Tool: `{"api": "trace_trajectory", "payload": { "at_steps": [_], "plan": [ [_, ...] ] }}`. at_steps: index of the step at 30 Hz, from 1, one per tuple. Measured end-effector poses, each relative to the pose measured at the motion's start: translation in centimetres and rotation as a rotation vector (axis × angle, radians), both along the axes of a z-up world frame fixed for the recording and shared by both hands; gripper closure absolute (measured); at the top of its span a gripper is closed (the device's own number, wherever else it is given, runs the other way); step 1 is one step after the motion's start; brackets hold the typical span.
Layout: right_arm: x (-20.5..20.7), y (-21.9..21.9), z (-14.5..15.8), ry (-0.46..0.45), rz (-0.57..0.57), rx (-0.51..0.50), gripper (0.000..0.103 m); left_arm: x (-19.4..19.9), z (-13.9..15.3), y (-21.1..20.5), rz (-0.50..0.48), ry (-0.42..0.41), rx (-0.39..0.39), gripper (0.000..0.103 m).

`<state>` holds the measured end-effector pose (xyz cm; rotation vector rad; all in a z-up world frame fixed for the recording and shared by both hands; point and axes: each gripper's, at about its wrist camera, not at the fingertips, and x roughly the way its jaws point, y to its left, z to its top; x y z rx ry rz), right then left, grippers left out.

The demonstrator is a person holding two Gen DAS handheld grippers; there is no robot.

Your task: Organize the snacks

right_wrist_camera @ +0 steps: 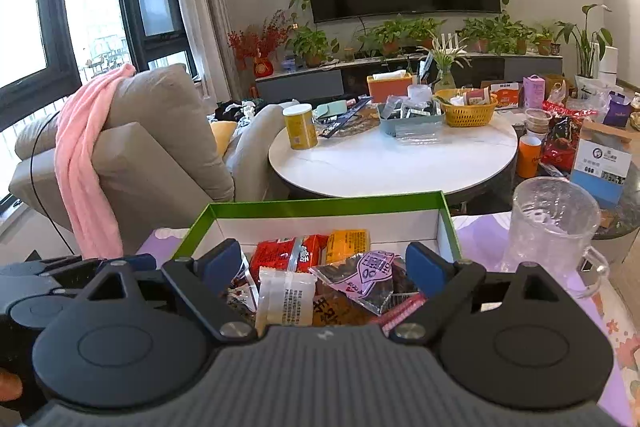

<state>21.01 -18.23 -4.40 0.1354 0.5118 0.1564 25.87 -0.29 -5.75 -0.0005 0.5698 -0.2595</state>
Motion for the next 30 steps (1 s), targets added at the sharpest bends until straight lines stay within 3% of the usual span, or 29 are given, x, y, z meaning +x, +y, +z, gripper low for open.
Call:
{"api": "trace_trajectory", "payload": {
  "at_steps": [22,30],
  "plan": [
    [-8.9,-1.0,5.8,-0.159,-0.036,0.01,0.055,-10.3,6.9,-0.5,0.021,-0.158,-0.01,0.043],
    [-13.1,-1.3,6.8,-0.21,-0.059,0.016,0.055,-15.0,8.2,-1.2,0.029,-0.206,0.032,0.043]
  ]
}}
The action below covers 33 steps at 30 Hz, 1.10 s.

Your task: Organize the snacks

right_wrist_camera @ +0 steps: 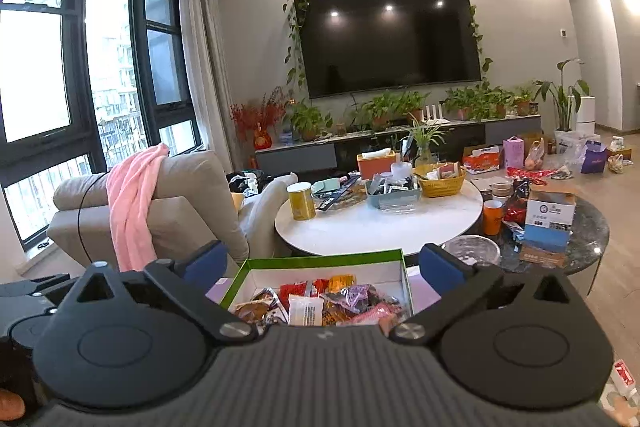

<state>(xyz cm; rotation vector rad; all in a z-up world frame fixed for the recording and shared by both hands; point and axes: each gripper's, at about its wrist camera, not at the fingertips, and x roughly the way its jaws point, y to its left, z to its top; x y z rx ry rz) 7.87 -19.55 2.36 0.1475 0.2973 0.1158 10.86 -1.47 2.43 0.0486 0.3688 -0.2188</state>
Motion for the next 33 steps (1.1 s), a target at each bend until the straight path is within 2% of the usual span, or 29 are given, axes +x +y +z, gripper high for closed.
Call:
{"api": "trace_trajectory", "payload": {
  "at_steps": [8,14,24,33],
  "plan": [
    [-2.9,0.0,-1.3,0.029,0.005,-0.015,0.055,-4.5,-0.9,0.0,0.006,-0.003,-0.005,0.043],
    [-4.9,-0.1,-3.3,0.064,0.002,-0.019,0.055,-7.3,-2.8,0.1,0.043,0.005,0.034,0.043],
    [-6.0,0.1,-6.2,0.16,0.002,-0.034,0.055,-8.5,-7.0,0.1,0.053,0.14,0.037,0.043],
    [-6.0,0.4,-7.3,0.195,0.01,-0.049,0.055,-8.4,-8.0,0.3,0.056,0.179,0.026,0.044]
  ]
}}
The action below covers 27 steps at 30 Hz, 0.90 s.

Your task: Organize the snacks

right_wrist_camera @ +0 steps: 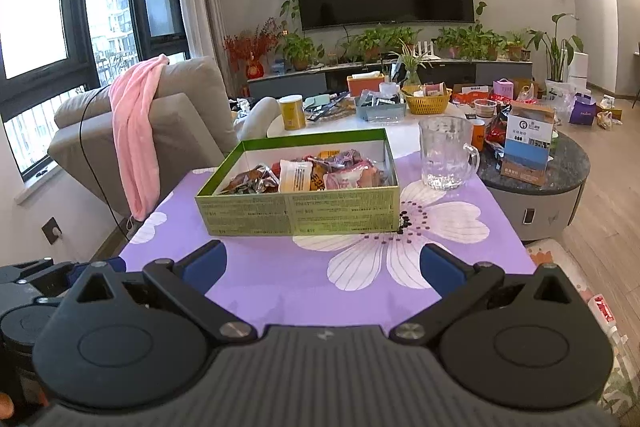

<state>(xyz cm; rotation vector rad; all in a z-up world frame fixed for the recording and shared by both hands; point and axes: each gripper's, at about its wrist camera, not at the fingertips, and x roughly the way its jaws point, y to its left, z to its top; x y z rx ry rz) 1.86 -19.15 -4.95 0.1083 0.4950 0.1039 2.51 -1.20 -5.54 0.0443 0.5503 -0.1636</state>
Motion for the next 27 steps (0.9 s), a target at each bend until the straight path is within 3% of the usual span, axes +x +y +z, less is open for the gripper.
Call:
{"api": "trace_trajectory", "payload": {
  "at_steps": [9,20,27],
  "plan": [
    [0.3,0.5,-0.7,0.027,0.01,-0.023,0.055,0.6,-1.0,0.3,0.008,0.049,-0.016,0.044],
    [1.0,0.9,-0.8,0.043,0.01,-0.025,0.055,0.6,-1.0,0.1,0.024,-0.018,0.033,0.044],
    [1.2,1.2,-0.9,0.049,0.014,-0.025,0.055,0.9,-1.1,0.3,0.031,-0.007,0.031,0.044]
  ]
}}
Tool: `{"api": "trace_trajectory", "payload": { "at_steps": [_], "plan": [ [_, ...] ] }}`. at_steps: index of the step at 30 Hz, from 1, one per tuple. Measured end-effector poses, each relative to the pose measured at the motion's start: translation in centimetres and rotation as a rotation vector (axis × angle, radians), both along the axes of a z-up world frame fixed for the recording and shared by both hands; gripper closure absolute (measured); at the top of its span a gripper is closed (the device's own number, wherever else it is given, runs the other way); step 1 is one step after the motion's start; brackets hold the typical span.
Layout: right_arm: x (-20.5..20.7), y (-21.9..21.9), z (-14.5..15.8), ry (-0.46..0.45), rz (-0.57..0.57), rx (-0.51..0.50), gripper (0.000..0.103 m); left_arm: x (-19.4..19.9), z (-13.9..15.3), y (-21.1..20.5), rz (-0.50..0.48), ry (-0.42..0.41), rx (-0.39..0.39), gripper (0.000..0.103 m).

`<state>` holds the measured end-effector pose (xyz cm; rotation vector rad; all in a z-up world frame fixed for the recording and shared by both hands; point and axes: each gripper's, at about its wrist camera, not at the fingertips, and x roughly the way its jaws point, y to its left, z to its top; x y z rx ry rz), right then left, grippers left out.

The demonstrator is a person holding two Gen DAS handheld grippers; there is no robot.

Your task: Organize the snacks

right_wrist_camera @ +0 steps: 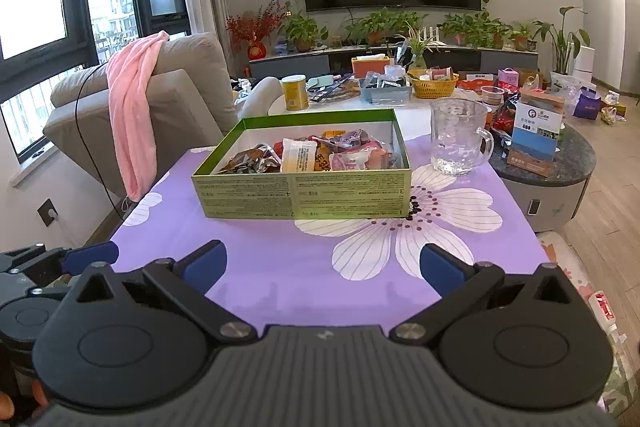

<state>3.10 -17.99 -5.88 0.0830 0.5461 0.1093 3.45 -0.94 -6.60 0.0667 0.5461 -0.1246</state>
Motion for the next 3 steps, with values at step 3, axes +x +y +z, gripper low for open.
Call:
{"api": "trace_trajectory", "payload": {
  "at_steps": [3],
  "plan": [
    [0.03,0.07,-0.02,-0.001,-0.001,0.0,0.055,0.07,-0.01,0.04,0.005,0.001,0.002,0.044]
  ]
}}
